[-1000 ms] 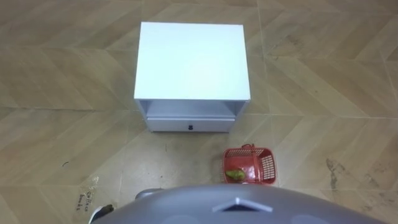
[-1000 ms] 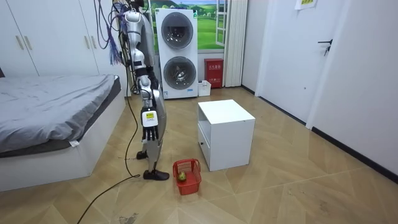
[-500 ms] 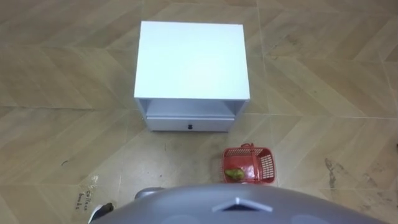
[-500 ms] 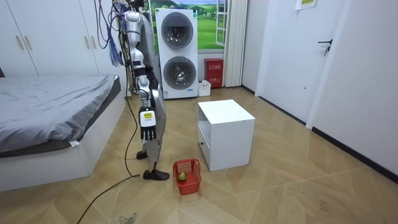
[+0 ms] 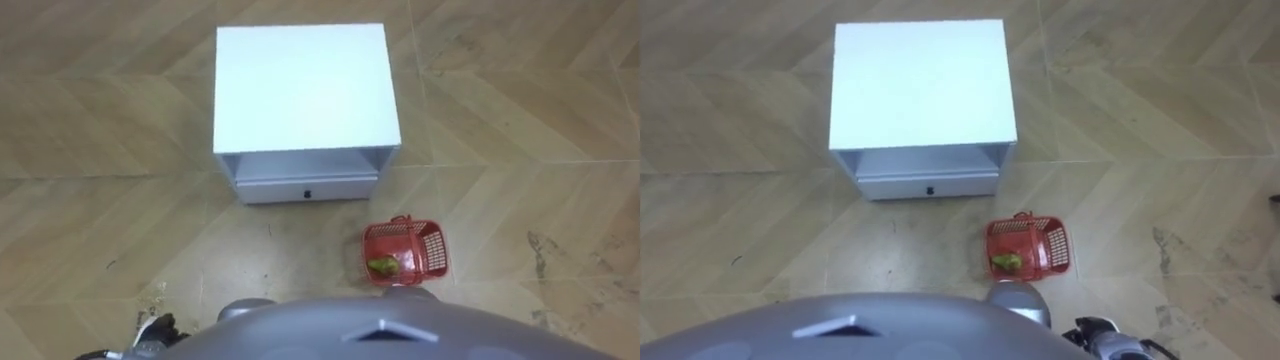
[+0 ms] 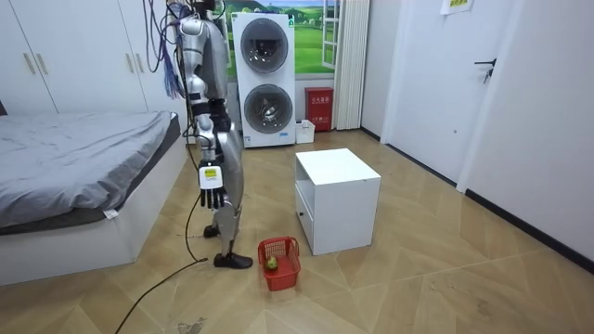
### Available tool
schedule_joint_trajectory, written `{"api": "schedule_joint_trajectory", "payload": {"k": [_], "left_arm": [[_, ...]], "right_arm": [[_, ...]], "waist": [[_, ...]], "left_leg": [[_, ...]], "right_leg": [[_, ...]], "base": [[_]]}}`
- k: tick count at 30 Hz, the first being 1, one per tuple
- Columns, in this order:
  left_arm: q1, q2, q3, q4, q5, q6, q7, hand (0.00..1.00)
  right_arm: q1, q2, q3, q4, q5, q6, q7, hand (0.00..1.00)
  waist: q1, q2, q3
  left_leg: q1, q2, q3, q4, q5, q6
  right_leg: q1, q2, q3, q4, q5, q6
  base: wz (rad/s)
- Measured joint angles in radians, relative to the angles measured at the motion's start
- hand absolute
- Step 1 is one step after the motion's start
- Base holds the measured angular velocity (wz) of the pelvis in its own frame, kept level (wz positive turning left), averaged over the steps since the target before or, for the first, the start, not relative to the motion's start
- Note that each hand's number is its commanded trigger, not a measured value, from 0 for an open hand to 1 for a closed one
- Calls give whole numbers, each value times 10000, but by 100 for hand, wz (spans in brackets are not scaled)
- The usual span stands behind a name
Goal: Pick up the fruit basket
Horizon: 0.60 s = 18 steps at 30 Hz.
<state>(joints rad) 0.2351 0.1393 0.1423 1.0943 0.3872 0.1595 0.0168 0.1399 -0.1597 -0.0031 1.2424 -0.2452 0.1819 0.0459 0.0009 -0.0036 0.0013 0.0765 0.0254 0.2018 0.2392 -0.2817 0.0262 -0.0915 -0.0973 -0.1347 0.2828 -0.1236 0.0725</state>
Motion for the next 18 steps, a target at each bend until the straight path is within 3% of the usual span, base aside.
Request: {"api": "schedule_joint_trajectory", "payload": {"k": [1,2,3,4,5,7,9,10,11,12,13,14,15,16,17,18], "left_arm": [[-30,-14,269,78,5,-112,-13,0],[-95,22,554,79,7,-203,-12,0],[-94,52,636,70,14,-238,-10,0],[-20,128,694,73,-13,-297,-11,0],[51,217,681,30,-11,-292,-7,0],[225,205,680,-76,-26,-246,-15,0],[354,241,718,-40,-46,-74,-30,0],[281,291,717,-40,-52,-71,-18,0],[41,351,717,48,-173,-98,21,0],[-55,402,725,119,-289,-133,38,0],[-510,547,744,230,-414,-205,127,0],[-912,610,726,329,-425,-320,231,0],[-1099,567,653,463,-425,-454,244,0],[-1556,324,419,648,-443,-717,228,0],[-1847,312,181,675,-746,-846,261,0],[-2070,484,9,777,-955,-854,343,0]], "right_arm": [[-128,-3,-94,-110,-32,40,10,0],[-23,66,-408,-269,-8,57,5,0],[74,80,-558,-267,8,92,2,0],[263,50,-740,-264,139,190,-62,0],[263,-30,-771,-270,341,194,-246,0],[-68,-260,-755,-203,688,2,-574,0],[-525,-362,-663,-290,988,-340,-849,0],[-787,-352,-515,-415,1220,-586,-957,0],[-1109,-331,-217,-417,1448,-743,-962,0],[-1251,-300,-74,-410,1569,-812,-955,0],[-1558,-188,281,-381,1722,-919,-959,0],[-1833,-79,433,-330,1805,-992,-985,0],[-1832,-100,471,-335,1871,-985,-994,0],[-1844,-314,472,-270,2080,-920,-981,0],[-2140,-365,479,105,2357,-938,-980,0],[-2312,-228,529,271,2505,-967,-986,0]], "waist": [[-21,122,-42],[-114,165,-28],[-153,99,-18],[-82,-58,17],[176,-242,-3],[587,-364,-25],[622,-447,-63],[626,-493,-79],[615,-480,-54],[623,-486,-25],[573,-549,55],[644,-468,273],[594,-468,201],[548,-490,-79],[689,-461,-78],[611,-667,40]], "left_leg": [[-322,106,411,-5,85,165],[-598,114,1007,236,22,285],[-688,63,1174,385,-5,355],[-692,-128,1480,454,-46,475],[-741,-335,1711,478,-110,582],[-1061,-388,2143,607,-108,668],[-1543,-311,2203,859,-18,753],[-2011,-157,2208,1196,-7,767],[-2586,141,2167,1769,-10,771],[-2915,277,2022,2123,-17,775],[-3831,608,1469,3308,-71,855],[-5219,700,514,4813,-128,824],[-5726,331,113,4887,-127,819],[-6600,-553,-380,4559,240,1020],[-7433,-773,-371,5016,252,1528],[-7829,-816,-145,5587,103,1672]], "right_leg": [[-171,-61,-55,-210,309,57],[-594,-394,-602,1285,-277,-190],[-705,-634,-804,2308,-633,-238],[-800,-1062,-846,4389,-1055,-256],[-828,-1395,-724,6178,-1101,-223],[-628,-1467,-564,7520,-802,-354],[-41,-1531,-667,7393,-157,-408],[403,-1668,-767,6841,271,-348],[802,-1824,-970,5818,621,-284],[982,-1856,-1013,5184,807,-263],[1176,-1730,-992,4075,898,64],[1239,-1193,-1023,3624,255,259],[1111,-1117,-870,3534,-59,267],[629,-1119,-499,3715,-832,493],[-21,-1175,-308,5120,-1723,697],[-154,-1329,-294,5842,-1985,733]], "base": [[4],[32],[77],[75],[51],[-18],[-21],[-9],[-11],[-12],[0],[13],[40],[11],[19],[30]]}}
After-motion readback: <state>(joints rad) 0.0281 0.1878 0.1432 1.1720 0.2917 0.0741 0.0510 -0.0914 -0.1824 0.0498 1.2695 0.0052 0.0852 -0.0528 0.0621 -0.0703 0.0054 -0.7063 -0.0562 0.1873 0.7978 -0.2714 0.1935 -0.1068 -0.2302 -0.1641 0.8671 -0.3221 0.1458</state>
